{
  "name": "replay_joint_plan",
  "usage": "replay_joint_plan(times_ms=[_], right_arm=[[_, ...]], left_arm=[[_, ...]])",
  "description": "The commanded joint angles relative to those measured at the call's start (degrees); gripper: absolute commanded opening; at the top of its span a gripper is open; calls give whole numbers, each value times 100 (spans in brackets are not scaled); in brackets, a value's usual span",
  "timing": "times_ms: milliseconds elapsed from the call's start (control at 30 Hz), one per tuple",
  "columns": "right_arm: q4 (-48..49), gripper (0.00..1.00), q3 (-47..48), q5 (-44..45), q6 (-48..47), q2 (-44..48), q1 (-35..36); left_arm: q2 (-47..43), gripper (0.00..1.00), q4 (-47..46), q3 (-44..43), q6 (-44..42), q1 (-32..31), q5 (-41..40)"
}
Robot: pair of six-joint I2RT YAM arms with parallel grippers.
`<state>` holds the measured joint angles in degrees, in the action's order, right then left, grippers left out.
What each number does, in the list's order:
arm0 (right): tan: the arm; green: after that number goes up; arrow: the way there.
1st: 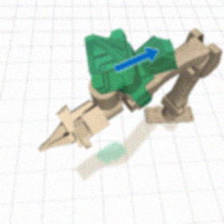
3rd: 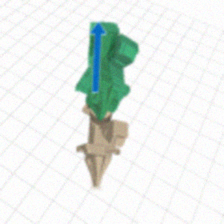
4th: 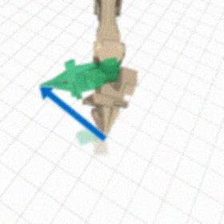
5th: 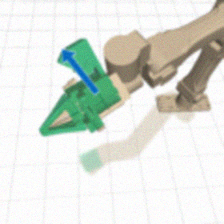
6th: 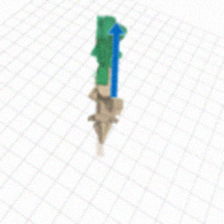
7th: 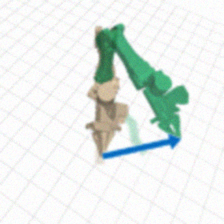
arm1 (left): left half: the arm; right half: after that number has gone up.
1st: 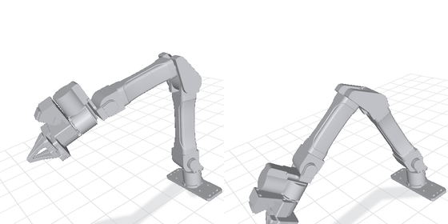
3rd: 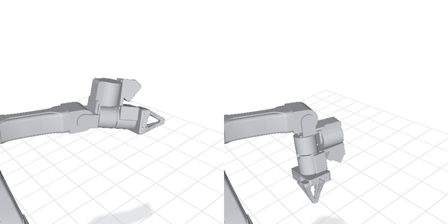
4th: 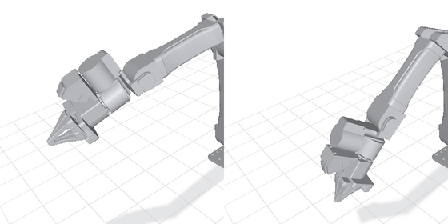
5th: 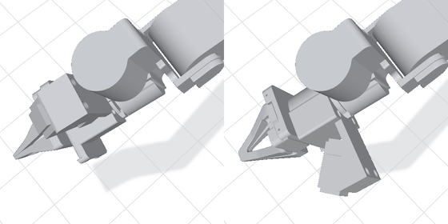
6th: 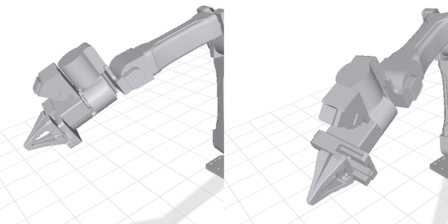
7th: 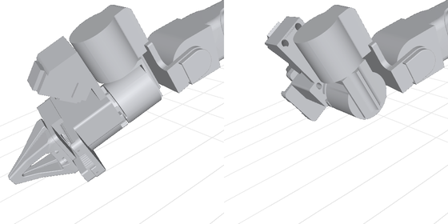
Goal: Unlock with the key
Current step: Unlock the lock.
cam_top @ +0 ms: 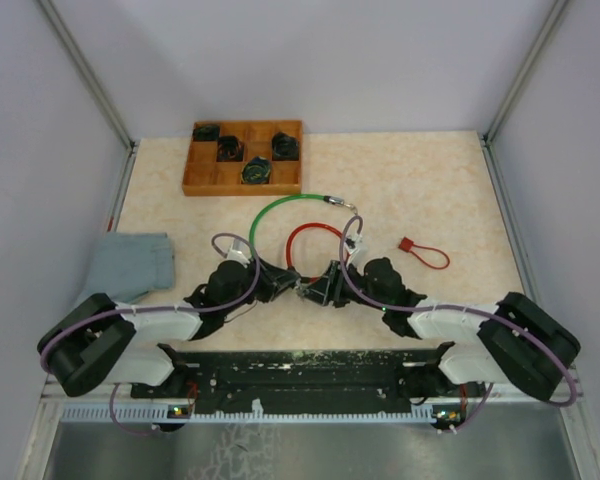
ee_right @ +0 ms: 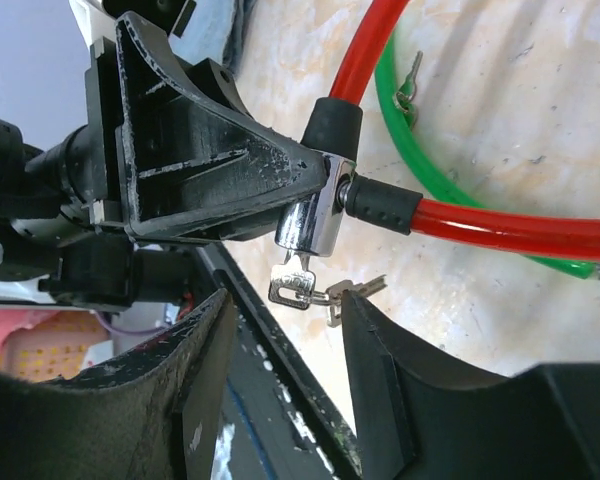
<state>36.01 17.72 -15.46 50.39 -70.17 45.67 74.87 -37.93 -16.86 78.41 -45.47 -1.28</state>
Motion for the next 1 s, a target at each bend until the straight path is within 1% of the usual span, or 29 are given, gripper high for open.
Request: replay_joint_plan(times_ms=[0, 133, 300, 400, 433, 567, 667, 700, 833, 900, 967], right_arm=[[1512, 47, -102, -377, 665, -429, -78], [2234, 45, -181, -505, 857, -878, -85], [2803, 43, -200, -561, 1043, -1329, -85], [3148, 39, -256, -537, 1164, -1508, -85], [3265, 36, -267, -537, 1204, -1542, -92], [3412, 16, -241, -577, 1257, -1574, -92], [3263, 2, -197, -651, 1184, -1511, -93], [3151, 0, -178, -673, 1108, -1468, -93], [2350, 0, 7, -642, 623, -1129, -93], [1693, 0, 177, -583, 242, -889, -94], [818, 0, 448, -432, -320, -617, -89]], left_arm=[[-131, 0, -829, 124, 112, 39, 7], [-172, 0, -869, 160, 115, 39, 5], [-166, 0, -1153, 282, 199, 39, 9], [-161, 0, -1192, 307, 228, 39, 22], [-158, 0, -1205, 311, 235, 43, 29], [-165, 0, -1225, 371, 252, 39, -15], [-190, 0, -1204, 385, 241, 39, -64], [-189, 0, -1181, 379, 232, 39, -62], [-164, 0, -1018, 313, 182, 39, 27], [-144, 0, -976, 306, 177, 39, 75], [-118, 0, -943, 314, 176, 39, 149]])
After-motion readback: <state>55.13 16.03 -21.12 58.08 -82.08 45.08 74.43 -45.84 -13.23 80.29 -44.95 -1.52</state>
